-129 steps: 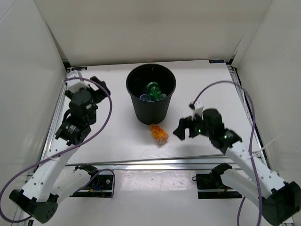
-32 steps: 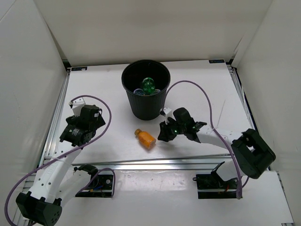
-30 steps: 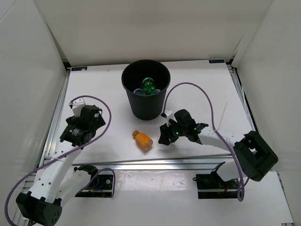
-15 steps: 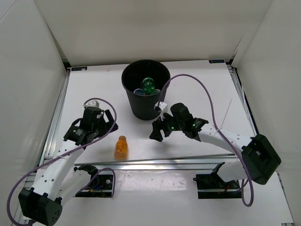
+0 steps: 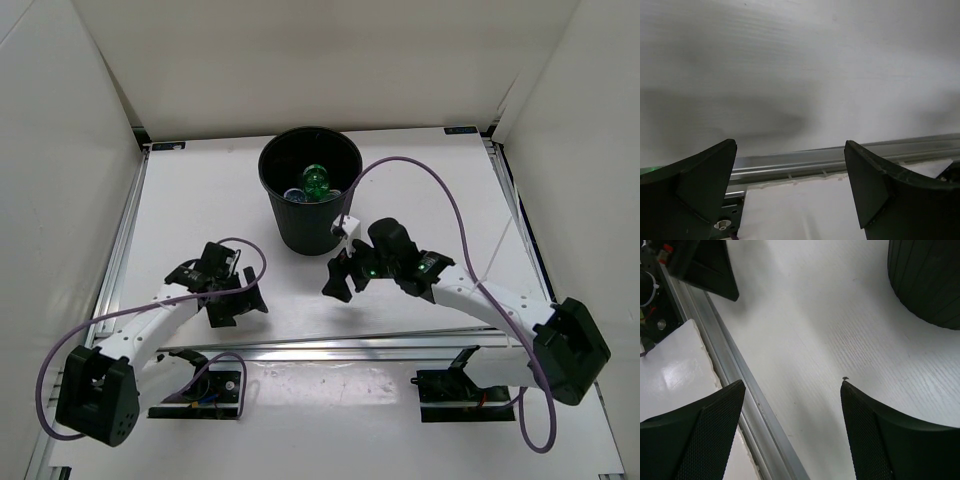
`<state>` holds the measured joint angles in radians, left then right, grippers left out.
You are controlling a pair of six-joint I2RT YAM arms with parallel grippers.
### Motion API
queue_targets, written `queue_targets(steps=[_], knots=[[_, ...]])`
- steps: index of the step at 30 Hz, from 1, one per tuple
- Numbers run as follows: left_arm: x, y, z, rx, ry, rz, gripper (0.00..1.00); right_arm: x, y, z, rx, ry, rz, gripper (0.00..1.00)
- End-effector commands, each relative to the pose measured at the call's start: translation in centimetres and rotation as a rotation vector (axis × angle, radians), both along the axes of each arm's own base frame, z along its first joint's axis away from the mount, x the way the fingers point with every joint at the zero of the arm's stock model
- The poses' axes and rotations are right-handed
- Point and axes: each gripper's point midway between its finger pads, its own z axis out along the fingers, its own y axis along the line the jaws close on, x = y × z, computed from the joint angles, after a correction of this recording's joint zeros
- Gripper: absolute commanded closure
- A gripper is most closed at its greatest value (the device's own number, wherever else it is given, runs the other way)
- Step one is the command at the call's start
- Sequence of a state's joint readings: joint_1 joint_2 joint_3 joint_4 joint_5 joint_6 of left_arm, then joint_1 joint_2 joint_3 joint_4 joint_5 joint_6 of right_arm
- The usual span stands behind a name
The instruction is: Put the plastic bottles in the bin
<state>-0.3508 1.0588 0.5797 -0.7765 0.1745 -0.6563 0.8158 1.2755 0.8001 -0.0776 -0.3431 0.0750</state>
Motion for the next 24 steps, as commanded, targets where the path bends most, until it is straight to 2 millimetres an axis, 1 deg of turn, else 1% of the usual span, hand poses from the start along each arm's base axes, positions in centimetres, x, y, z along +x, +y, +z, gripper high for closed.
queue_targets(steps=[1,3,5,6,7,8,9,10,11,12,13,14,15,16,17,18,19,21,23,24], knots=[[1.5,0.7,0.4,0.038,-0.058,0.075,0.00,-0.2,-0.6,1.4,0.007,-0.047,0.009,0.19],[2.8,0.6,1.9,0.046,-0.129,0.071,0.00,-0.4,-0.8,1.5,0.003,-0.052,0.014,0.19],[4.2,1.0,3.4,0.079,-0.207,0.074,0.00,-0.5,-0.9,1.3,-0.004,-0.046,0.014,0.19],[5.3,1.2,5.4,0.083,-0.265,0.091,0.00,-0.5,-0.9,1.6,0.003,-0.052,0.014,0.19],[5.7,1.7,6.3,0.104,-0.290,0.108,0.00,-0.5,-0.9,1.6,0.003,-0.052,0.014,0.19],[6.4,2.7,7.2,0.149,-0.335,0.143,0.00,-0.5,-0.9,1.6,0.003,-0.052,0.014,0.19],[7.2,3.1,9.3,0.153,-0.397,0.181,0.00,-0.5,-0.9,1.6,0.003,-0.052,0.014,0.19],[7.5,3.8,10.3,0.164,-0.422,0.249,0.00,-0.5,-0.9,1.6,0.003,-0.052,0.014,0.19],[7.4,5.9,10.9,0.241,-0.442,0.339,0.00,-0.5,-0.9,1.6,0.003,-0.052,0.014,0.19],[7.5,6.7,12.6,0.247,-0.485,0.410,0.00,-0.3,-0.8,1.7,0.001,-0.059,0.019,0.19],[7.4,7.5,13.3,0.229,-0.490,0.544,0.00,-0.2,-0.8,1.6,-0.003,-0.063,0.011,0.19],[6.3,9.7,13.4,0.304,-0.480,0.653,0.00,-0.1,-0.7,2.0,0.004,-0.070,0.011,0.19],[6.0,10.4,14.2,0.290,-0.491,0.744,0.00,-0.1,-0.7,2.0,0.004,-0.070,0.011,0.19],[5.7,11.0,14.4,0.287,-0.487,0.823,0.00,0.0,-0.7,1.7,-0.003,-0.063,0.011,0.19],[5.6,11.6,14.5,0.243,-0.487,0.989,0.00,0.0,-0.6,2.1,-0.001,-0.065,0.011,0.19],[4.9,12.3,14.4,0.241,-0.464,1.068,0.00,0.1,-0.6,2.1,-0.003,-0.073,0.016,0.19],[5.0,12.4,14.5,0.178,-0.464,1.189,0.00,0.1,-0.6,2.3,-0.003,-0.073,0.016,0.19],[5.1,12.6,14.6,0.133,-0.461,1.276,0.00,0.1,-0.6,2.0,-0.010,-0.067,0.016,0.19],[5.5,13.4,14.1,0.115,-0.444,1.401,0.00,0.1,-0.5,2.2,-0.010,-0.067,0.016,0.19],[5.4,13.6,13.4,0.118,-0.418,1.424,0.00,0.1,-0.5,2.2,-0.010,-0.067,0.016,0.19]])
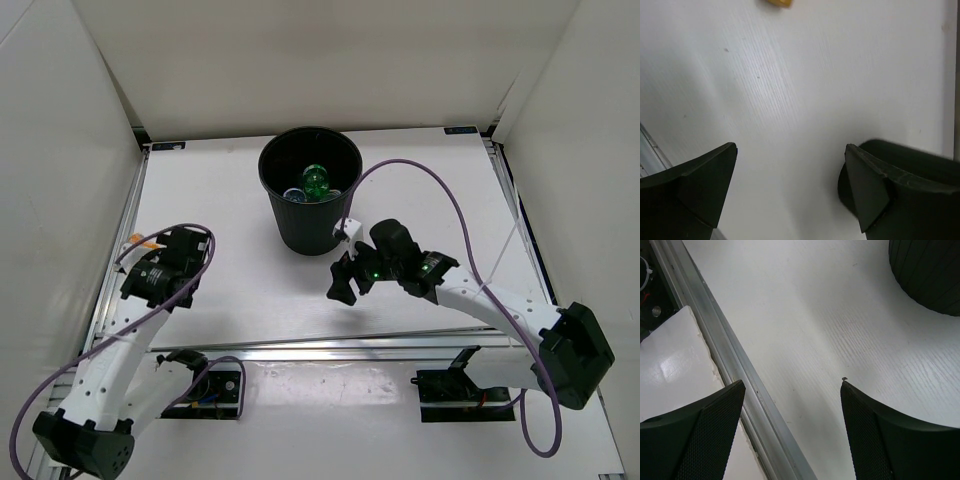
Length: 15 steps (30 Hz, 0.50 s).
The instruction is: Put the plastic bottles in the bin
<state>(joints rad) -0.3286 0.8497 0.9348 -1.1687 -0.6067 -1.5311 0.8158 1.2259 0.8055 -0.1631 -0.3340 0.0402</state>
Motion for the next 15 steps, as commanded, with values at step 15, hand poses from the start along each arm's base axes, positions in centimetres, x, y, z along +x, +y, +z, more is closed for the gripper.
queue_targets(steps=[15], knots=[[13.9,9.1,-0.1,0.123,0.150,-0.139,0.02,1.0,-1.5,-0.2,0.002,-0.031,-0.059,0.19]])
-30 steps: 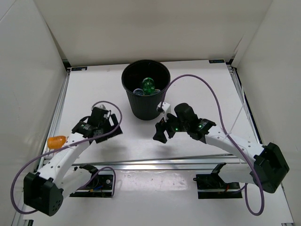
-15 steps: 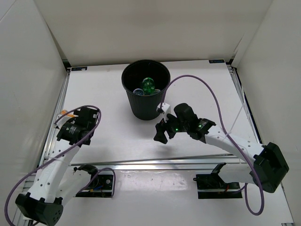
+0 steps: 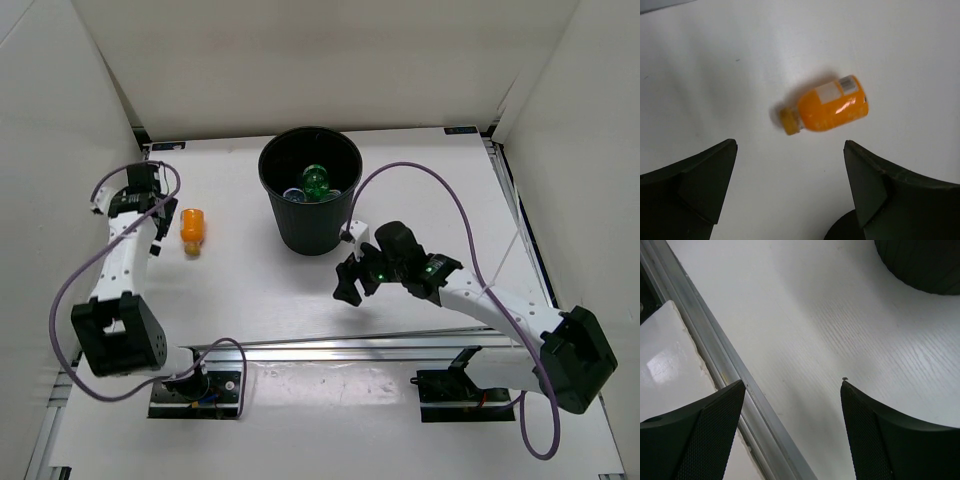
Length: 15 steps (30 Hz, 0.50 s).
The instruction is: Put the plastic bottles in the bin
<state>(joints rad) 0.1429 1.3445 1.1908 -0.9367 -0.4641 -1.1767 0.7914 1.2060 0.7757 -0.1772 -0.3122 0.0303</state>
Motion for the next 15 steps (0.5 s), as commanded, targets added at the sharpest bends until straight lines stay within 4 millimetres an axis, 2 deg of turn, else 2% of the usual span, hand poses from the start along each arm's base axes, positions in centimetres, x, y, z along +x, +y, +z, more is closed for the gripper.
queue_targets(steps=[1,2,3,6,7,8,10,11,13,15], knots=[[4.9,-0.6,1.0,0.039,-0.030,-0.335,0.02,0.9,-0.4,0.7,0.031,-0.031,-0.033,0.19],[6.7,-0.7,1.4,0.054,-0.069,-0.387,0.02,1.3,-0.7,0.5,0.032,-0.031,-0.058,0.19],[7.4,-0.9,1.5,0.080,-0.065,-0.465,0.02,1.5,-0.5,0.8,0.046,-0.034,-0.064,0.19],[8.9,-2.5,-0.8,0.040,-0.030,-0.635,0.02,2.4,-0.8,0.4,0.056,-0.023,-0.101,0.19],[9.0,-2.7,-1.1,0.037,-0.039,-0.642,0.02,2.7,-1.0,0.4,0.056,-0.024,-0.112,0.19],[8.1,-2.5,-3.3,-0.010,-0.029,-0.643,0.02,3.0,-1.0,0.3,0.058,-0.017,-0.126,0.19],[8.2,-2.6,-3.7,-0.031,-0.047,-0.640,0.02,3.3,-1.2,0.0,0.055,-0.002,-0.141,0.19],[7.6,-2.4,-5.2,-0.047,-0.020,-0.630,0.02,3.4,-1.1,0.2,0.062,-0.009,-0.141,0.19],[7.4,-1.8,-6.5,-0.038,0.016,-0.609,0.02,3.8,-1.4,0.1,0.058,-0.013,-0.158,0.19],[7.5,-0.9,-7.7,-0.053,0.033,-0.540,0.06,4.1,-1.9,0.6,0.062,-0.028,-0.171,0.19]])
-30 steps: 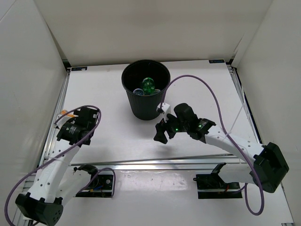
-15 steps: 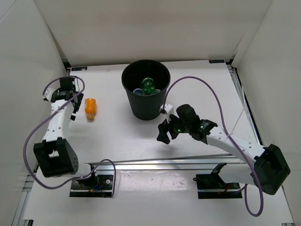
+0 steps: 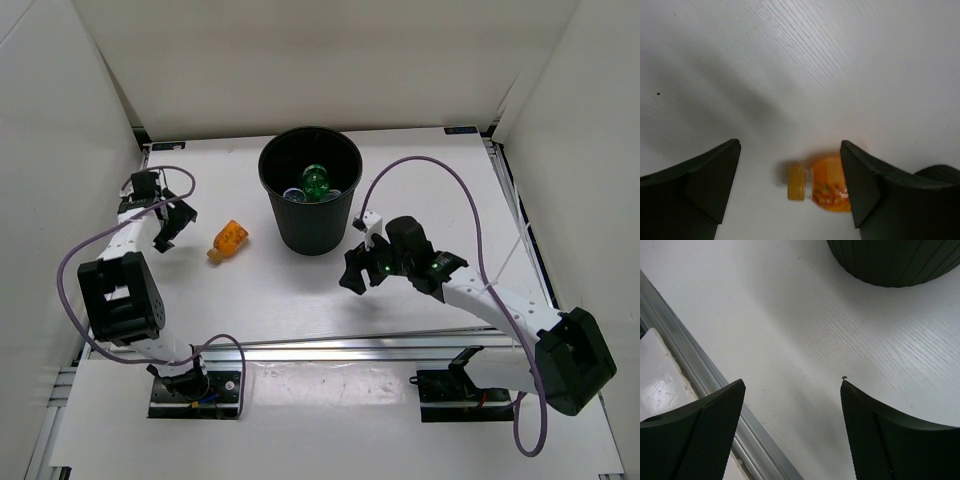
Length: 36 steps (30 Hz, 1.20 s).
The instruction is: Put the plastic bottles in the bin
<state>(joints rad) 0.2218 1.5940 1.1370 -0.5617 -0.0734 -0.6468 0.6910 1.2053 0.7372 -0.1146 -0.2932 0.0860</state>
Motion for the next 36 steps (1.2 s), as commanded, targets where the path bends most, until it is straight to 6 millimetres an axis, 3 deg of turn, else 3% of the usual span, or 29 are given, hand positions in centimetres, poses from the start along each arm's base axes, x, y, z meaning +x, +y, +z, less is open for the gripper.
queue_targets(steps=[1,4,6,7,8,9,10,13,18,20,22,24,25,26,27,28,30,31,32,36], knots=[[1.1,1.2,-0.5,-0.008,-0.031,0.046,0.08,1.0,-0.1,0.9,0.026,-0.037,-0.025,0.19],[2.8,0.6,-1.4,-0.077,-0.026,0.059,0.40,1.2,-1.0,1.1,0.027,-0.040,-0.049,0.21],[4.4,-1.3,-2.0,-0.152,-0.023,0.003,0.64,0.3,-0.9,1.1,0.055,-0.004,-0.015,0.34],[4.8,-1.2,-2.1,-0.152,-0.023,0.002,0.72,-0.1,-1.1,0.6,0.042,0.013,-0.015,0.48],[5.5,-2.2,-2.3,-0.153,-0.020,-0.022,0.78,-0.7,-1.0,0.3,0.052,0.033,0.012,0.82],[5.5,-2.6,-2.3,-0.153,-0.019,-0.031,0.83,-0.9,-1.1,0.0,0.051,0.048,0.006,0.94],[5.6,-3.0,-2.7,-0.155,-0.009,-0.041,0.85,-1.3,-1.1,-0.7,0.046,0.075,0.008,1.00],[4.4,-4.8,-4.1,-0.186,0.032,-0.035,0.86,-2.2,-1.0,-1.6,0.043,0.111,0.010,1.00],[0.7,-6.6,-7.8,-0.249,0.145,0.019,0.90,-2.8,0.2,0.3,0.040,0.039,0.080,1.00],[-0.4,-7.1,-8.4,-0.284,0.167,0.053,0.90,-4.1,1.2,0.9,0.003,-0.003,0.181,1.00],[-1.4,-7.0,-8.3,-0.276,0.168,0.070,0.90,-4.8,3.0,3.1,0.010,-0.061,0.265,1.00],[-1.5,-6.6,-7.8,-0.235,0.154,0.079,0.90,-5.4,4.1,3.5,-0.017,-0.087,0.336,1.00],[-1.9,-6.5,-7.9,-0.226,0.157,0.085,0.90,-5.8,5.6,5.3,0.002,-0.129,0.385,0.98],[-1.8,-6.4,-7.6,-0.225,0.148,0.084,0.88,-6.1,6.3,4.8,-0.026,-0.115,0.417,0.90],[-2.1,-6.3,-7.5,-0.215,0.146,0.089,0.85,-6.3,7.1,5.2,-0.028,-0.128,0.454,0.79],[-2.1,-6.3,-7.5,-0.215,0.146,0.089,0.85,-6.9,8.2,5.6,-0.031,-0.157,0.517,0.54],[-2.5,-6.4,-7.4,-0.225,0.144,0.107,0.84,-6.4,10.7,6.6,-0.035,-0.190,0.565,0.37],[-2.5,-6.4,-7.4,-0.225,0.144,0.108,0.83,-6.2,11.6,5.9,-0.052,-0.190,0.587,0.32],[-3.1,-6.5,-7.3,-0.230,0.141,0.117,0.83,-6.0,12.9,6.8,-0.024,-0.220,0.595,0.23],[-6.0,-4.8,-6.8,-0.135,0.167,0.179,0.83,-5.4,15.7,7.3,0.035,-0.193,0.601,0.17]])
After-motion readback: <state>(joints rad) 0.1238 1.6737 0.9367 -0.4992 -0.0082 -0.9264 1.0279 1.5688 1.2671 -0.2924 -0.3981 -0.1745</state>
